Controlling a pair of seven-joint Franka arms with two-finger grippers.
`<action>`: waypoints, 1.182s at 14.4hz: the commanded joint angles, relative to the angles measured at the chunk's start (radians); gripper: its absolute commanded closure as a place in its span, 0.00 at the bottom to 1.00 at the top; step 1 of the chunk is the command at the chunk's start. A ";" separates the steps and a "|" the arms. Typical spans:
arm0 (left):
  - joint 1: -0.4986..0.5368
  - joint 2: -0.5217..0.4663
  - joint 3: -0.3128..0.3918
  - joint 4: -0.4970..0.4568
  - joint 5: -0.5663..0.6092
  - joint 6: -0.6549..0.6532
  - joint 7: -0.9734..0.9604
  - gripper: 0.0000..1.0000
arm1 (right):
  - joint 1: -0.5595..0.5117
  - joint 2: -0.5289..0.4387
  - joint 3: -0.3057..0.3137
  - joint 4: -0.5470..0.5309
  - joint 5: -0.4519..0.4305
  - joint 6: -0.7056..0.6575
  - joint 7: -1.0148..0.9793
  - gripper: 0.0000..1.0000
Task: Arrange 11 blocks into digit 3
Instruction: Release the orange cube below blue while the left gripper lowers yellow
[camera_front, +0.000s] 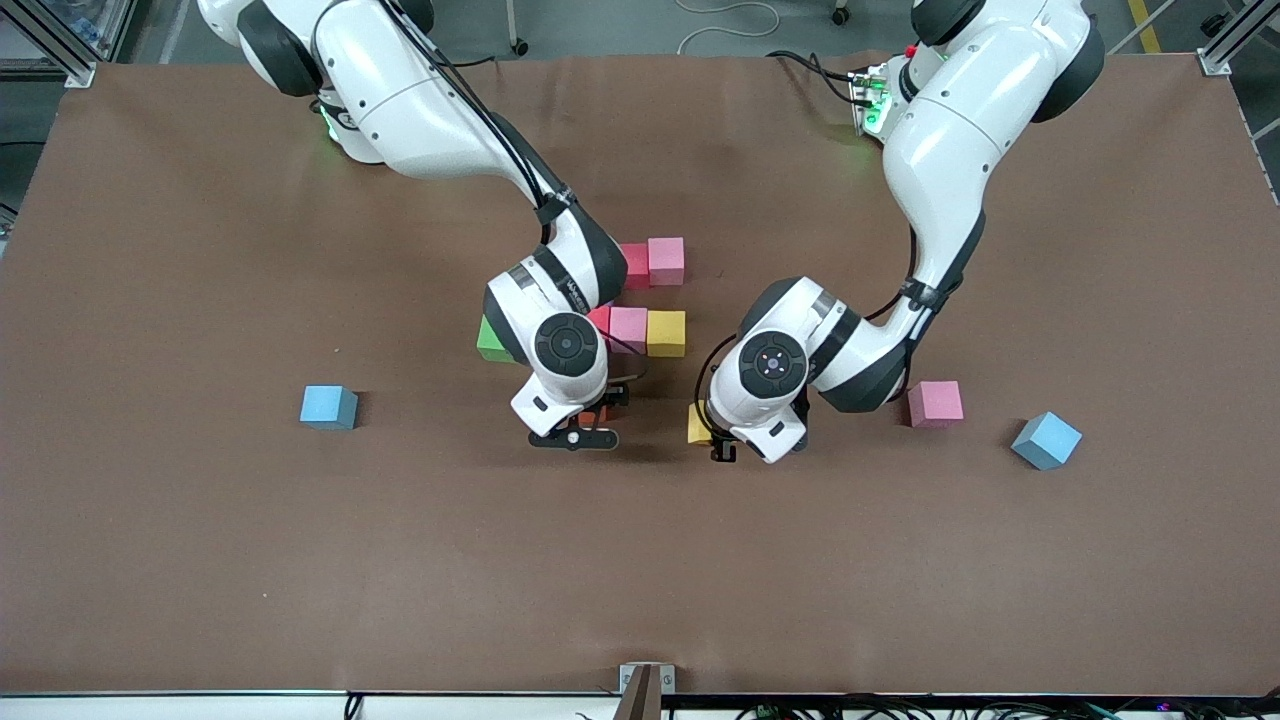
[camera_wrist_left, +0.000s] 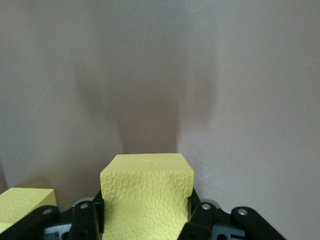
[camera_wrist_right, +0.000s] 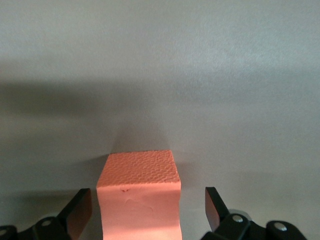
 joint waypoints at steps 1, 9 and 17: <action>-0.019 -0.032 0.003 -0.030 -0.003 0.004 -0.048 0.75 | -0.038 -0.039 0.009 -0.006 0.035 -0.002 0.011 0.00; -0.103 -0.019 0.013 -0.026 0.015 0.038 -0.117 0.75 | -0.185 -0.186 -0.037 -0.018 0.069 -0.080 0.001 0.00; -0.189 -0.007 0.049 -0.026 0.051 0.105 -0.217 0.75 | -0.358 -0.464 -0.042 -0.280 -0.104 -0.167 -0.391 0.00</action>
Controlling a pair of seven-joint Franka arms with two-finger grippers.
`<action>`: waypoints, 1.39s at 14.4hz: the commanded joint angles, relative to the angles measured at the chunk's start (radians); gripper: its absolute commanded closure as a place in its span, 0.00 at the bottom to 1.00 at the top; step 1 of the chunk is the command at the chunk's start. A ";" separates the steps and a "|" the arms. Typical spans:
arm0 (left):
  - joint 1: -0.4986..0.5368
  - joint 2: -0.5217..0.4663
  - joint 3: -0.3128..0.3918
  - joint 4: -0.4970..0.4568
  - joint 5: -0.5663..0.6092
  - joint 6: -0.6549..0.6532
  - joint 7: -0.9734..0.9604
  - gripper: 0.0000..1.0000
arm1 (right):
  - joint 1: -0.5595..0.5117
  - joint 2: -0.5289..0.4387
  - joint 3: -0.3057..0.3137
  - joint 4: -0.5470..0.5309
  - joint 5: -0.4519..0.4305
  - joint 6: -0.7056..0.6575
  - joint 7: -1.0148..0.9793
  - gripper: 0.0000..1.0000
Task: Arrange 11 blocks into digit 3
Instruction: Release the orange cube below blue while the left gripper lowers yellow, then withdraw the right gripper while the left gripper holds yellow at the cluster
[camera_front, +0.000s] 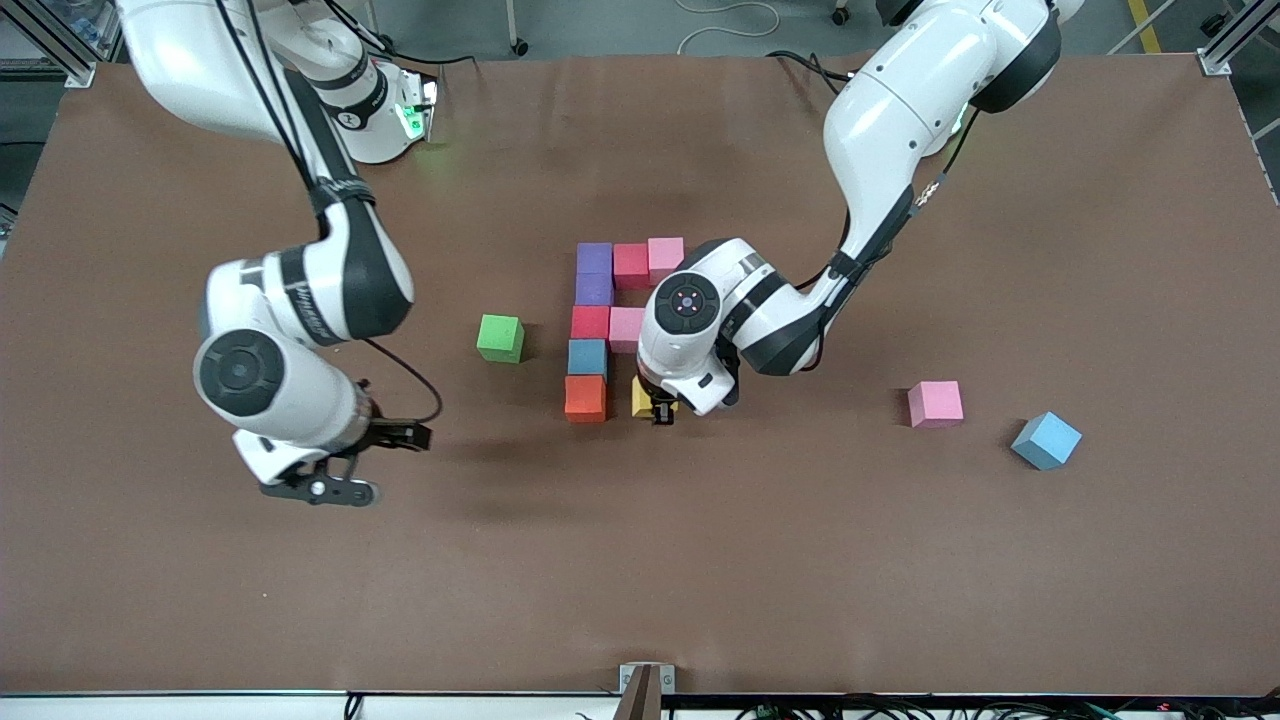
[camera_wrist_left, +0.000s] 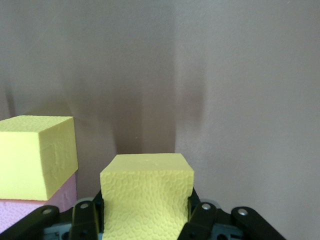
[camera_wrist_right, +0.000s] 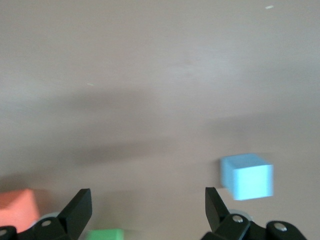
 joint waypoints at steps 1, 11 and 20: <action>-0.031 -0.006 0.021 -0.011 0.038 0.017 -0.044 0.75 | -0.063 -0.149 0.016 -0.150 -0.030 -0.020 -0.130 0.00; -0.125 0.025 0.102 0.024 0.072 0.048 -0.091 0.75 | -0.260 -0.294 0.016 -0.032 -0.043 -0.338 -0.385 0.00; -0.136 0.044 0.119 0.047 0.070 0.125 -0.124 0.75 | -0.326 -0.297 0.019 0.037 -0.047 -0.412 -0.402 0.00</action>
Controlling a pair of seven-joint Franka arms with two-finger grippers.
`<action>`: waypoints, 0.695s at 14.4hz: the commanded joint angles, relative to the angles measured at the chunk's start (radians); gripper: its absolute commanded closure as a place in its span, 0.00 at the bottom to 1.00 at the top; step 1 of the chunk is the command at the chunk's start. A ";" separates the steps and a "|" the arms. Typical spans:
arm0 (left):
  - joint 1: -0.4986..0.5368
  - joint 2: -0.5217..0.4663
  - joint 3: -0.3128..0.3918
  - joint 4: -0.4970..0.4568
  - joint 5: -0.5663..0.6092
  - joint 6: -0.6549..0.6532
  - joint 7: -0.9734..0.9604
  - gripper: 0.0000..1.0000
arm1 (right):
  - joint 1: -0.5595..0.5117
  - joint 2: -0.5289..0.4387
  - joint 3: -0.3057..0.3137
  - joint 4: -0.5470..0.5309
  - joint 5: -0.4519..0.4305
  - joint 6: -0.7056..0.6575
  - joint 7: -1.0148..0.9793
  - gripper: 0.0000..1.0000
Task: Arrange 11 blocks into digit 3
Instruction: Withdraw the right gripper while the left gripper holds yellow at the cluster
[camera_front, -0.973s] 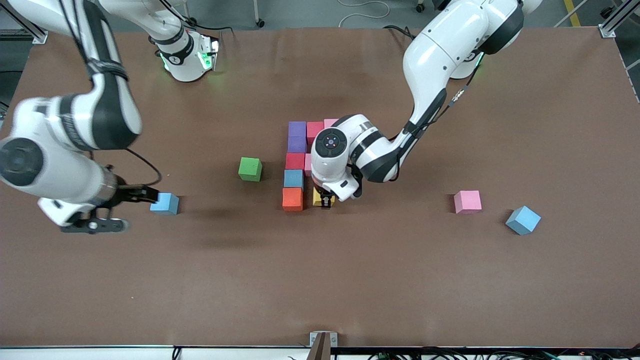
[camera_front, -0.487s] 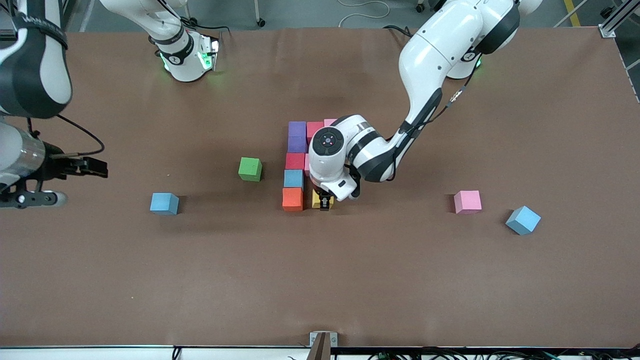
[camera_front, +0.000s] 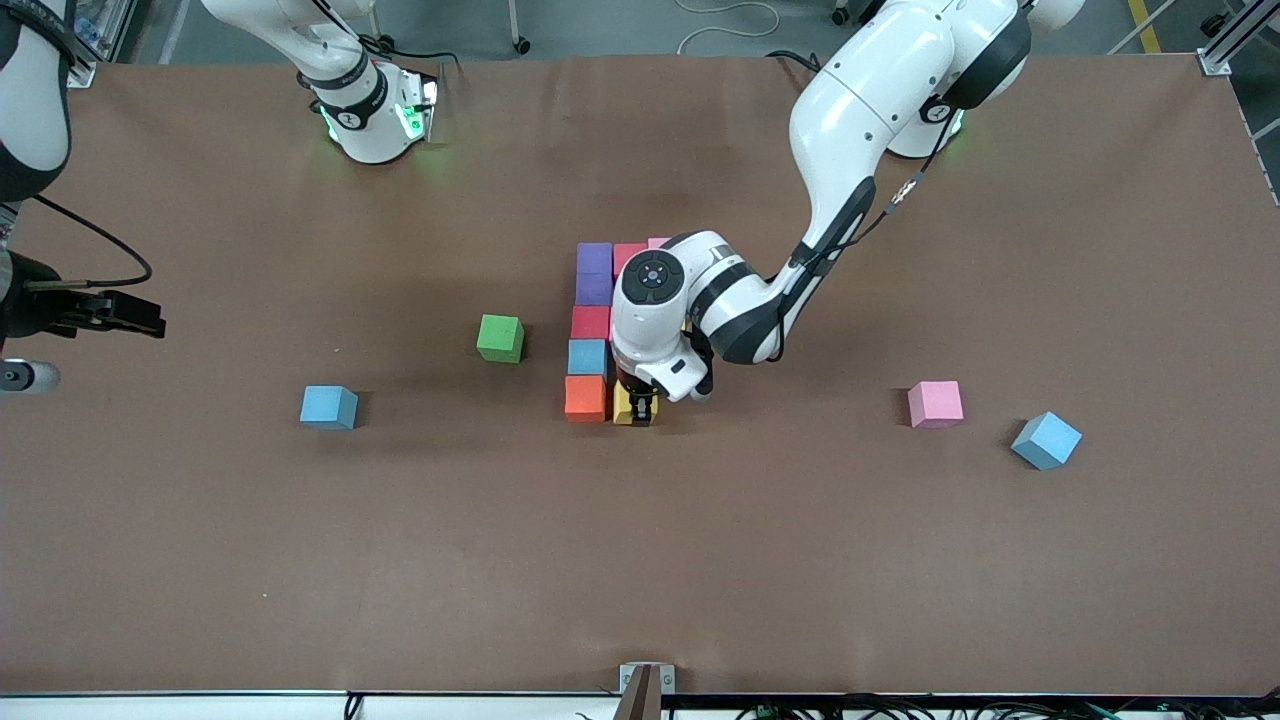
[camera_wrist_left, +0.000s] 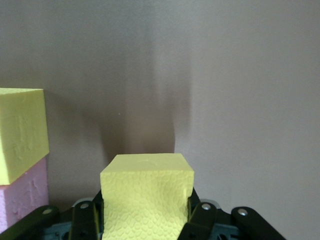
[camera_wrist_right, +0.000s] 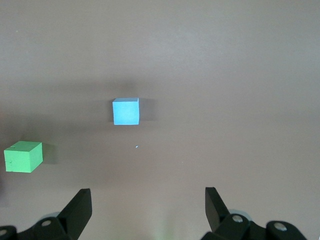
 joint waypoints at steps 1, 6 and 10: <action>-0.014 0.027 0.011 0.038 0.018 0.006 -0.022 0.75 | -0.030 -0.003 0.025 0.017 -0.014 -0.036 -0.012 0.00; -0.023 0.039 0.011 0.043 0.017 0.009 -0.024 0.75 | -0.030 -0.001 0.025 0.084 -0.010 -0.058 -0.004 0.00; -0.023 0.042 0.011 0.040 0.015 0.014 -0.024 0.75 | -0.020 -0.001 0.028 0.081 0.006 -0.076 0.003 0.00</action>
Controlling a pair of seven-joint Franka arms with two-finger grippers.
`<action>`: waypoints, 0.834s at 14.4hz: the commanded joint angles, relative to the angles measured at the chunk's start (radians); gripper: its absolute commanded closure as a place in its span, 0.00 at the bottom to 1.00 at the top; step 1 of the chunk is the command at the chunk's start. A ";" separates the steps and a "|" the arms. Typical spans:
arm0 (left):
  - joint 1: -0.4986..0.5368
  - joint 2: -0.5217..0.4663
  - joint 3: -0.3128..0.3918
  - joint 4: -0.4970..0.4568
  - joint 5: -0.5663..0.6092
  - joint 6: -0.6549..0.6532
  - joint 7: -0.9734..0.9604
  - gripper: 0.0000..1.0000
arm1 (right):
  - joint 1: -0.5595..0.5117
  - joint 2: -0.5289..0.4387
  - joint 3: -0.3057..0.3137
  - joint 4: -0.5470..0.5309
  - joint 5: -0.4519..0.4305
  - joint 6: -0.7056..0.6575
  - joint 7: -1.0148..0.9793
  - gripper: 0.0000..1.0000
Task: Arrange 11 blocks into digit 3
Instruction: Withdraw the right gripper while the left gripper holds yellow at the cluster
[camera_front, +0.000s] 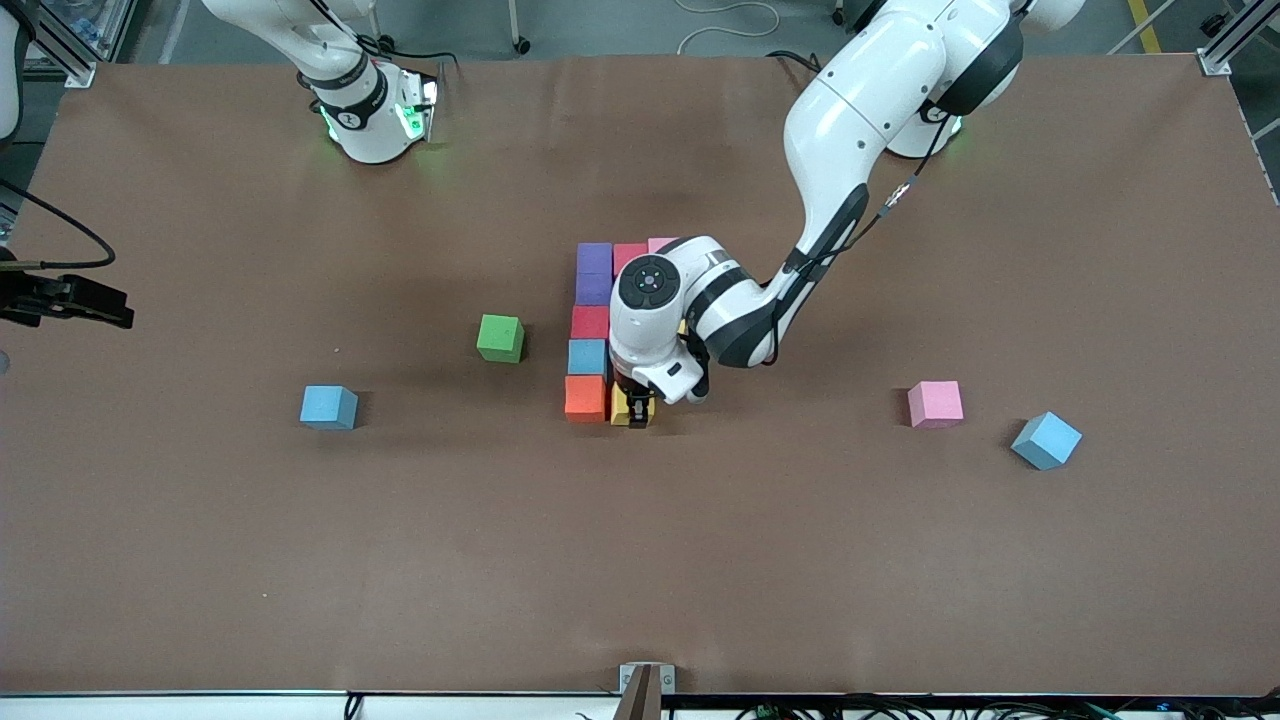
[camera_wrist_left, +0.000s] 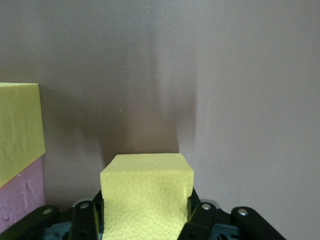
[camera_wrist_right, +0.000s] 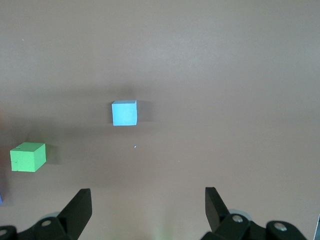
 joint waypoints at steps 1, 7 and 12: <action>-0.012 0.010 0.010 0.020 0.014 -0.001 -0.022 0.75 | -0.008 -0.002 0.020 0.005 0.007 -0.026 0.006 0.00; -0.020 0.010 0.008 0.017 0.012 -0.009 -0.019 0.75 | -0.016 -0.015 0.021 0.000 0.046 -0.097 0.005 0.00; -0.028 0.011 0.010 0.014 0.015 -0.009 -0.016 0.75 | -0.037 -0.038 0.029 -0.041 0.063 -0.038 0.002 0.00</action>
